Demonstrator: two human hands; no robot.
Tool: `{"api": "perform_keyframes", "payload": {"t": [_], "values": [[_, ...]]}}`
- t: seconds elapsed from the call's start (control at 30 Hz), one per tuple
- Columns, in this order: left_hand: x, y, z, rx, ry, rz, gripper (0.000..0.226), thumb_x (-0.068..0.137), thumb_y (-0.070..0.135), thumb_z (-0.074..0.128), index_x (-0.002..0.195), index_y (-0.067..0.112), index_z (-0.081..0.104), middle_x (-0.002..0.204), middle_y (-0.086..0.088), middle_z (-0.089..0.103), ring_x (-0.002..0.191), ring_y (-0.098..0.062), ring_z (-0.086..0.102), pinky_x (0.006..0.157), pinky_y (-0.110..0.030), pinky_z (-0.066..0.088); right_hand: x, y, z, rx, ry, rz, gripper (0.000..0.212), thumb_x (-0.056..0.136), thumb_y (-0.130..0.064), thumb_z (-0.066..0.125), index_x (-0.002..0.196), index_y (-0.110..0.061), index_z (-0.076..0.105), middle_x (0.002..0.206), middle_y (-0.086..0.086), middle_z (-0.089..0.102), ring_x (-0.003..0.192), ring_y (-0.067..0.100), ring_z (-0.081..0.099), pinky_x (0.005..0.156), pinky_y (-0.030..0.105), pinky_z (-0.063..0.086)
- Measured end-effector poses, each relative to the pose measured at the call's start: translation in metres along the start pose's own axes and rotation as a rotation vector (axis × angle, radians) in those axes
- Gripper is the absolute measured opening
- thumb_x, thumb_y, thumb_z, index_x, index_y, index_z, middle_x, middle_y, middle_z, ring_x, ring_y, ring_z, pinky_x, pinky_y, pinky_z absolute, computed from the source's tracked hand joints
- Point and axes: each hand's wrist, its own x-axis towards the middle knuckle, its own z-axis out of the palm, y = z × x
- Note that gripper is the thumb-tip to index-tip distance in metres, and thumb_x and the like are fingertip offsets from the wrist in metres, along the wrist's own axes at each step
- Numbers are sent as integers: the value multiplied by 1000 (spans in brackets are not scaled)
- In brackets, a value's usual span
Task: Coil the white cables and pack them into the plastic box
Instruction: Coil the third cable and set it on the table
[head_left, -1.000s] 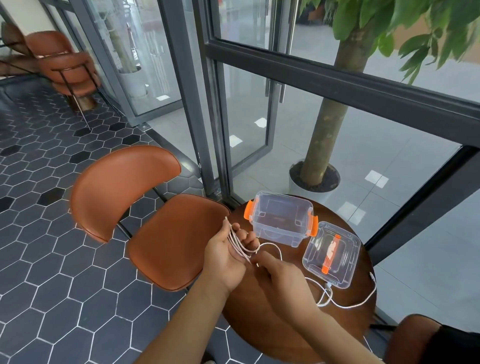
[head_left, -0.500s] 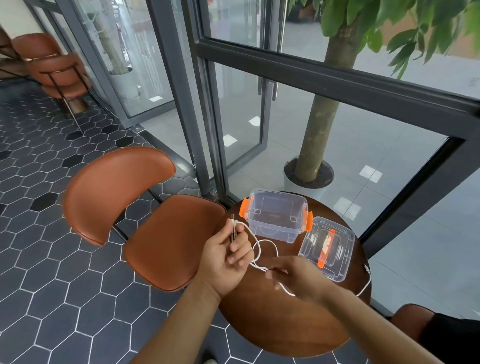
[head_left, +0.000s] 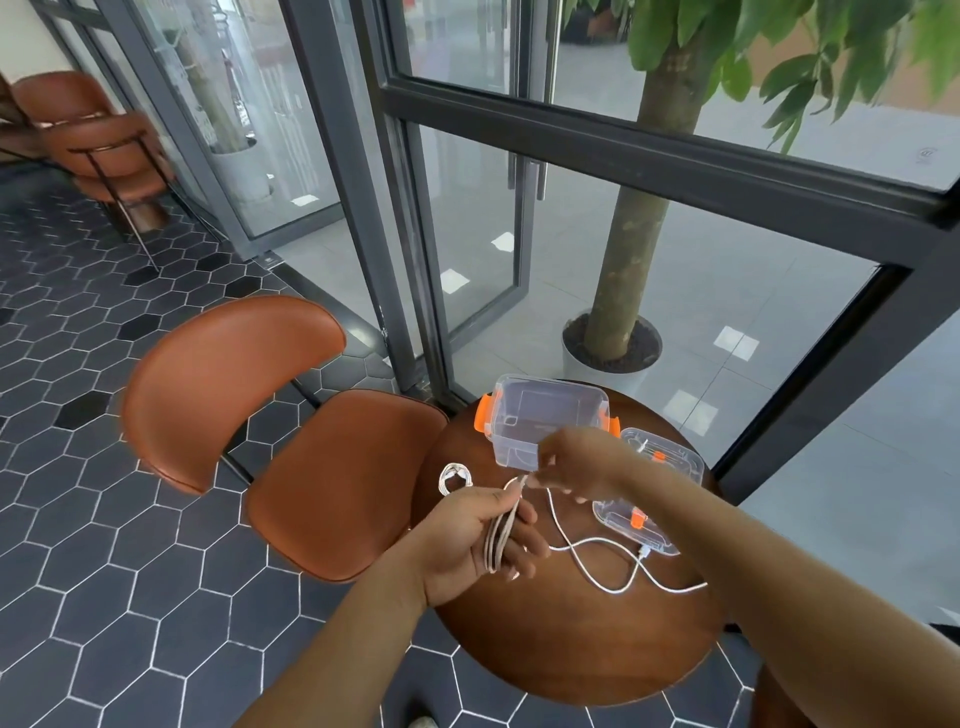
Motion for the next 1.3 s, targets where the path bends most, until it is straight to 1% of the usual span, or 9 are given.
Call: {"api": "perform_keyframes", "payload": {"t": [0.2,0.37,0.5,0.63,0.77,0.9,1.07,1.13,1.3], "values": [[5,-5,-5,-9,139,24,46,108,30,34,110,-4,64,109,-27,72,96,-37,73,69,-36,52,-7,-28,6,558,39,141,19,99,-16,56,93,-1,67,66,7,64,51,17,63,48,27,54],[13,-15,-7,-156,232,76,47,108,32,33,92,2,66,87,-21,66,90,-39,69,76,-42,56,-20,-42,21,768,60,115,18,99,-13,53,94,-3,67,63,12,67,48,20,63,54,34,57],[18,-16,-3,-351,340,100,43,107,30,35,108,-3,62,72,-15,60,59,-25,59,62,-40,56,-33,-53,35,610,89,46,20,102,-15,45,112,-13,62,72,8,71,54,16,64,58,32,57],[23,-17,-5,-502,373,109,45,104,35,44,111,0,70,105,-21,69,86,-27,67,73,-37,53,-52,-67,54,465,321,19,19,100,-25,51,118,-18,49,90,4,73,70,21,69,70,43,58],[24,-9,5,-642,355,153,41,105,35,41,103,2,65,106,-22,74,88,-32,74,60,-31,59,-70,-71,61,445,459,13,24,92,-37,52,107,-19,53,81,-5,70,72,21,68,66,42,55],[26,-3,10,-710,344,206,41,106,35,38,104,0,61,101,-23,75,91,-34,75,71,-40,60,-76,-59,73,411,569,64,37,79,-48,41,85,-20,65,75,-2,66,70,22,60,62,42,51],[31,-2,17,-677,346,236,41,106,35,37,105,1,61,92,-19,75,85,-32,76,82,-42,52,-63,-29,92,339,555,147,9,85,-30,65,85,-33,74,75,-9,65,71,13,60,57,36,52],[33,-2,20,-687,340,242,41,106,35,36,104,2,61,88,-17,75,82,-30,76,80,-41,52,-62,-25,91,493,406,225,10,91,-31,61,88,-33,71,73,-8,71,64,12,65,59,36,56],[33,1,20,-706,308,234,41,106,35,37,96,4,62,74,-11,70,67,-23,72,77,-37,49,-62,-27,79,1675,148,433,26,99,-16,56,106,5,69,97,23,75,74,29,74,60,35,58]]}}
